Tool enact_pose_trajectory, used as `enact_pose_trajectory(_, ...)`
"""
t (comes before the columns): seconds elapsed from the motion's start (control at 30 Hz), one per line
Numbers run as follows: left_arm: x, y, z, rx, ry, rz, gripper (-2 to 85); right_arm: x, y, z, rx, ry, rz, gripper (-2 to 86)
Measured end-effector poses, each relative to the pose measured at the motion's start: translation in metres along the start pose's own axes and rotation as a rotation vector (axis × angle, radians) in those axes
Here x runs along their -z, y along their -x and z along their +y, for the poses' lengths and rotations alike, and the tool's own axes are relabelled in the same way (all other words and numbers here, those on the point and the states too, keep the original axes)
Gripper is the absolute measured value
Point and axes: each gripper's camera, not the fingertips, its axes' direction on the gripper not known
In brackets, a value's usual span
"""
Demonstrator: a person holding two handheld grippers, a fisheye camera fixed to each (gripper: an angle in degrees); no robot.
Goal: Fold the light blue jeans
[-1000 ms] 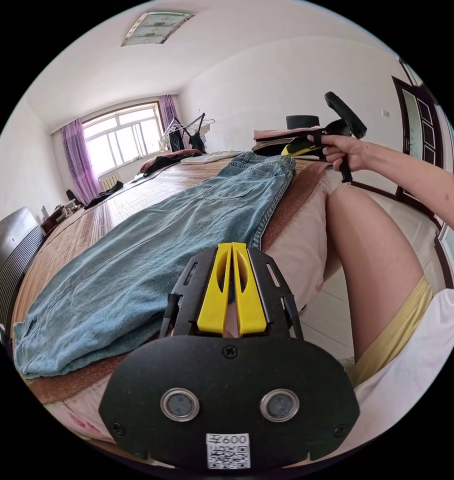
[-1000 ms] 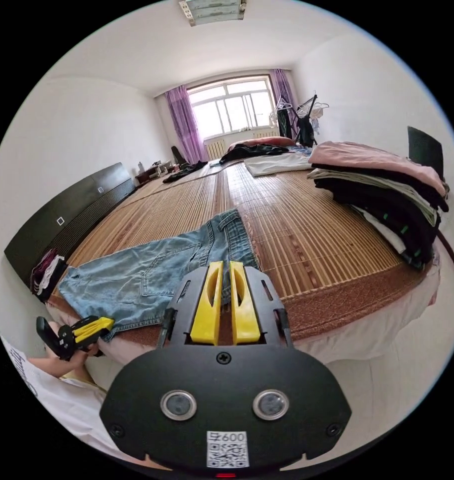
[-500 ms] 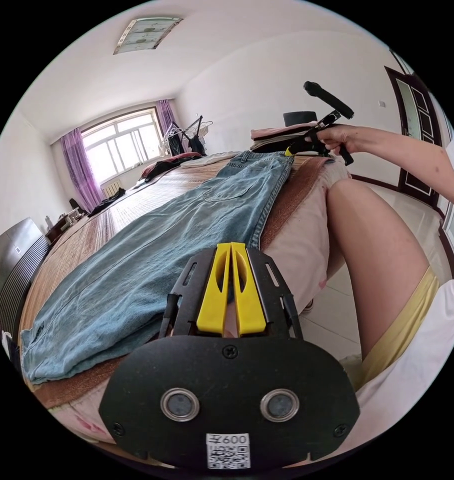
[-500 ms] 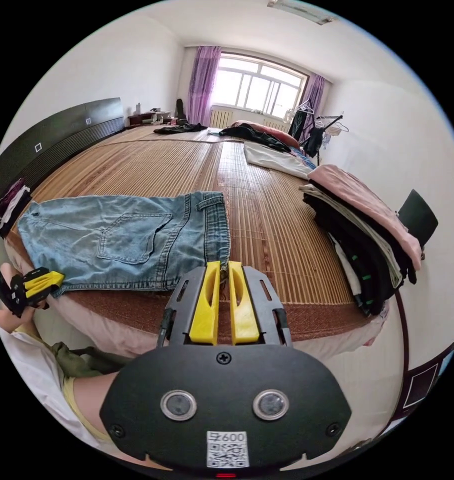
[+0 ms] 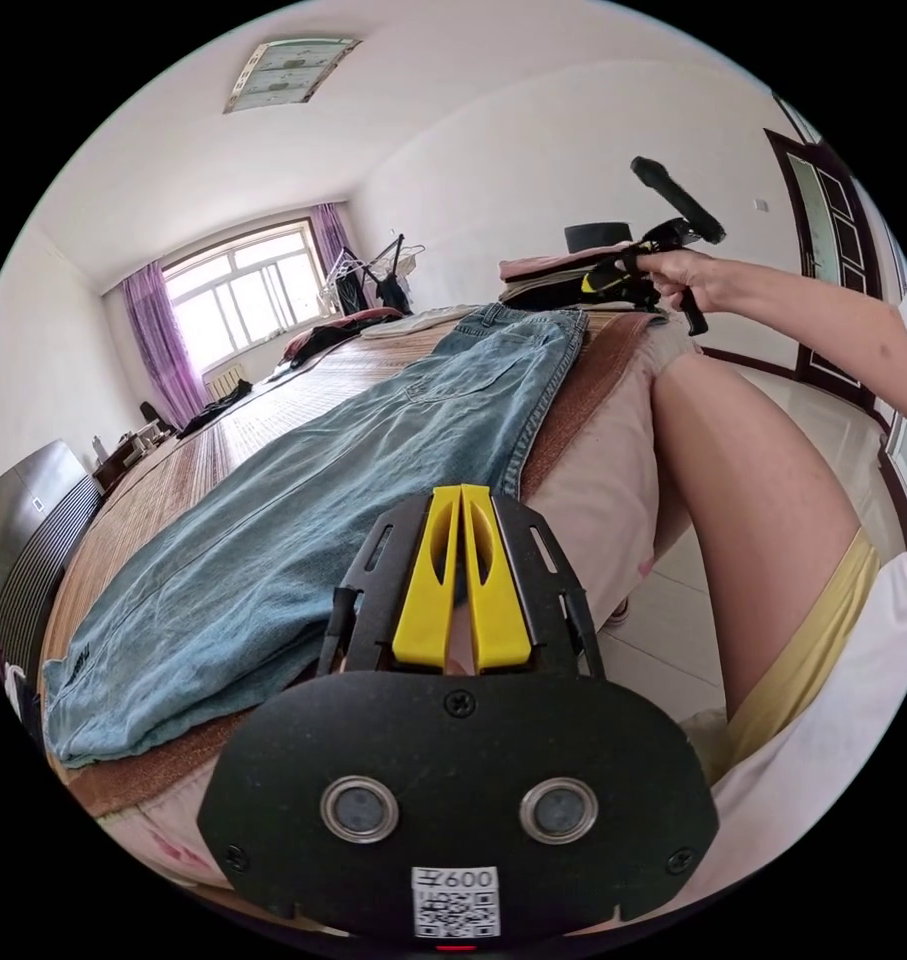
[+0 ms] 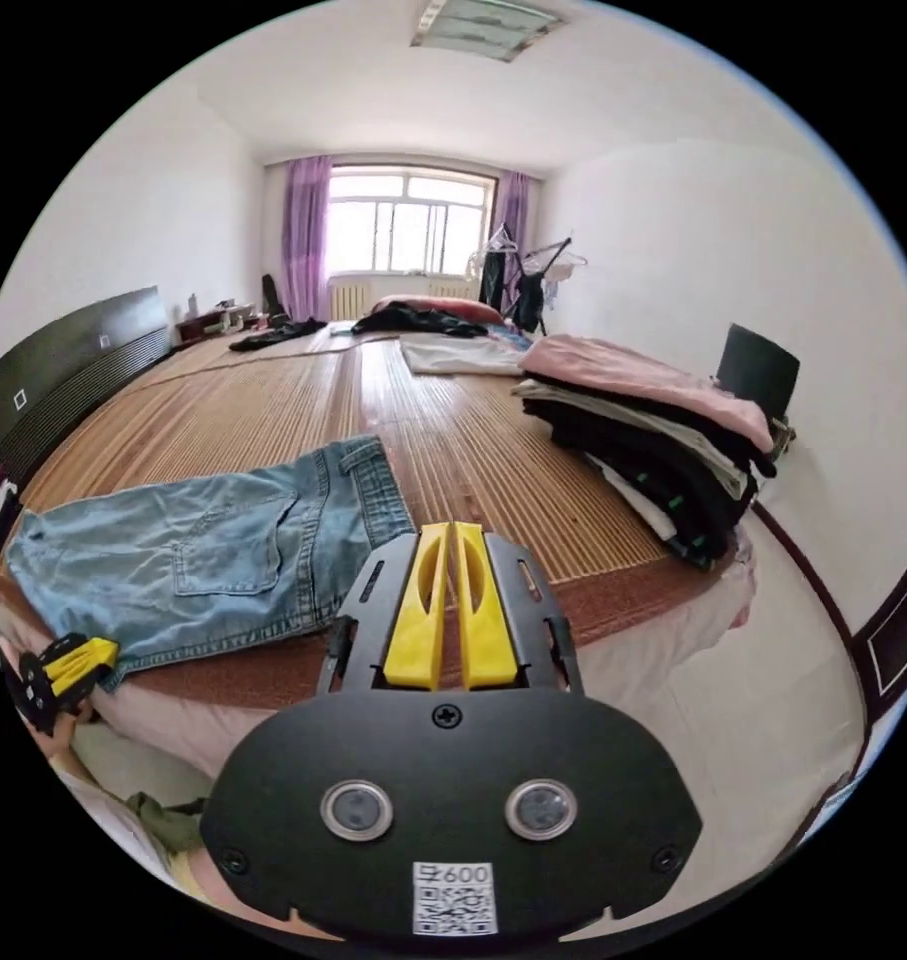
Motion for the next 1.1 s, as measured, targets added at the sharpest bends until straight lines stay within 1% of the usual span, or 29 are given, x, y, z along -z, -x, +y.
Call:
enact_pose_trajectory(0.07,0.001,0.002,0.003,0.007,-0.005,-0.006,0.2,0.000,0.079,0.018,0.247,-0.004,-0.173,-0.8)
enact_pose_trajectory(0.1,0.002,0.003,0.004,0.007,-0.006,-0.006,0.2,-0.001,0.098,0.025,0.287,0.003,-0.225,-0.8)
enact_pose_trajectory(0.13,0.002,0.004,0.006,0.005,-0.011,-0.008,0.3,-0.003,0.133,0.041,0.347,0.012,-0.328,-0.8)
enact_pose_trajectory(0.23,0.004,0.007,0.011,0.006,-0.018,-0.015,0.3,-0.024,0.185,0.088,0.319,0.009,-0.527,-0.8)
enact_pose_trajectory(0.27,0.004,0.008,0.012,0.012,-0.016,-0.018,0.3,-0.037,0.198,0.109,0.328,0.011,-0.577,-0.8)
enact_pose_trajectory(0.3,0.004,0.009,0.012,0.015,-0.015,-0.019,0.3,-0.045,0.203,0.117,0.332,0.024,-0.583,-0.8)
enact_pose_trajectory(0.33,0.004,0.010,0.013,0.018,-0.013,-0.022,0.3,-0.061,0.209,0.133,0.341,0.057,-0.582,-0.8)
enact_pose_trajectory(0.4,0.004,0.011,0.015,0.006,-0.010,-0.024,0.2,-0.074,0.204,0.153,0.369,0.022,-0.584,-0.8)
enact_pose_trajectory(0.53,0.004,0.015,0.022,-0.021,-0.024,-0.023,0.1,-0.113,0.155,0.172,0.264,-0.035,-0.468,-0.8)
enact_pose_trajectory(0.57,0.003,0.017,0.023,-0.022,-0.024,-0.022,0.1,-0.127,0.137,0.172,0.230,-0.024,-0.541,-0.8)
enact_pose_trajectory(0.6,0.003,0.017,0.024,-0.022,-0.024,-0.023,0.1,-0.133,0.130,0.171,0.197,-0.010,-0.569,-0.8)
enact_pose_trajectory(0.63,0.003,0.018,0.025,-0.022,-0.024,-0.025,0.2,-0.139,0.118,0.174,0.105,-0.023,-0.516,-0.8)
enact_pose_trajectory(0.67,0.002,0.019,0.027,-0.022,-0.024,-0.028,0.2,-0.136,0.110,0.185,0.038,-0.093,-0.375,-0.8)
enact_pose_trajectory(0.7,0.002,0.020,0.028,-0.022,-0.026,-0.030,0.2,-0.135,0.106,0.191,0.010,-0.123,-0.313,-0.8)
enact_pose_trajectory(0.73,0.002,0.021,0.029,-0.020,-0.027,-0.032,0.2,-0.134,0.095,0.201,-0.065,-0.154,-0.206,-0.8)
enact_pose_trajectory(0.77,0.001,0.022,0.031,-0.018,-0.030,-0.033,0.2,-0.132,0.079,0.210,-0.164,-0.182,-0.144,-0.8)
enact_pose_trajectory(0.83,0.000,0.025,0.034,-0.018,-0.034,-0.033,0.3,-0.121,0.062,0.222,-0.279,-0.274,-0.197,-0.8)
enact_pose_trajectory(0.9,-0.001,0.027,0.038,-0.024,-0.043,-0.033,0.3,-0.111,0.070,0.229,-0.272,-0.325,-0.257,-0.8)
enact_pose_trajectory(0.93,-0.002,0.028,0.040,-0.030,-0.047,-0.033,0.3,-0.107,0.087,0.231,-0.204,-0.311,-0.281,-0.8)
enact_pose_trajectory(1.0,-0.004,0.031,0.042,-0.032,-0.050,-0.034,0.3,-0.107,0.120,0.234,-0.104,-0.227,-0.282,-0.8)
enact_pose_trajectory(1.1,-0.007,0.035,0.046,-0.028,-0.052,-0.037,0.3,-0.126,0.173,0.248,-0.004,-0.084,-0.170,-0.8)
